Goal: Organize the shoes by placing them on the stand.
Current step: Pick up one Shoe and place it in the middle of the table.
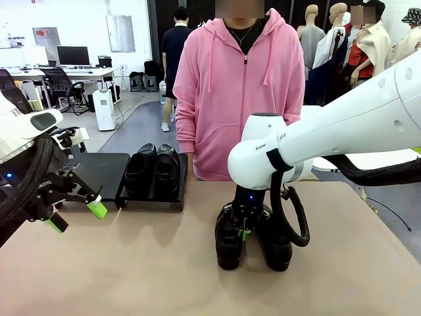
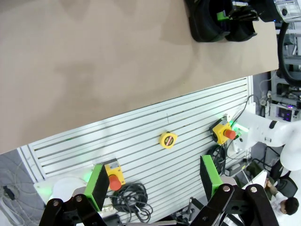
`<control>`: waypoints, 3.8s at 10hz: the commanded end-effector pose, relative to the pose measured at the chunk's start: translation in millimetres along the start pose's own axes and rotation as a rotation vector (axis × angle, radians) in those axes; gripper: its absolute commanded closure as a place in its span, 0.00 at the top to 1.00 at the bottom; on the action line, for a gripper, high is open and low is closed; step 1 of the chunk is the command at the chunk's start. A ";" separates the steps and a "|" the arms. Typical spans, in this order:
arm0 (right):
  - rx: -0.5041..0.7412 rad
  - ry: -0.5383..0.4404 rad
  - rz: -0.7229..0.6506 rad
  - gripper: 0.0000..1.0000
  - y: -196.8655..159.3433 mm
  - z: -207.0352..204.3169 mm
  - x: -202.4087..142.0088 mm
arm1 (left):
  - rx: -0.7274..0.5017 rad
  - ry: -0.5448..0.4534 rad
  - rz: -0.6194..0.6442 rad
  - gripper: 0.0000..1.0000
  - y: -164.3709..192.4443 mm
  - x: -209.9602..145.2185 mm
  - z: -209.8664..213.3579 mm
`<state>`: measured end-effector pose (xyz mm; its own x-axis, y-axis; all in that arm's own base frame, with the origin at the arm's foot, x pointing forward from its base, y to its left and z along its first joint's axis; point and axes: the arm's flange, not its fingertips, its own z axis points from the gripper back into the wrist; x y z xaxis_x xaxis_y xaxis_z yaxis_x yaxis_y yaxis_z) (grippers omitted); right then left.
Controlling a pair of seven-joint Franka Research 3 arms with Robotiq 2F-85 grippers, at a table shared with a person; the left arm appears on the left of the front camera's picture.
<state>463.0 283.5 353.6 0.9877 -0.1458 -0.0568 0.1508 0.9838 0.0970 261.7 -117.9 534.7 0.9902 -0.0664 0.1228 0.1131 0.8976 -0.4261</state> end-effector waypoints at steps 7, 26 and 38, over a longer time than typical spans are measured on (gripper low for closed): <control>0.019 -0.094 0.267 0.00 -26.9 108.1 -131.2 | -0.015 -0.011 -0.014 1.00 0.0 2.5 0.1; 0.286 -0.051 0.298 1.00 165.2 -8.0 -132.9 | -0.015 -0.011 -0.014 1.00 0.0 2.5 0.1; 0.649 -0.162 0.137 1.00 -300.1 147.7 -122.9 | -0.015 -0.011 -0.014 1.00 0.0 2.5 0.1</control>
<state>308.7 -3.9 501.4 0.9863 -0.0313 0.1622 -0.0738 0.7949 0.6022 262.8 -118.1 537.2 0.9898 -0.0664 0.1263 0.1147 0.8967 -0.4275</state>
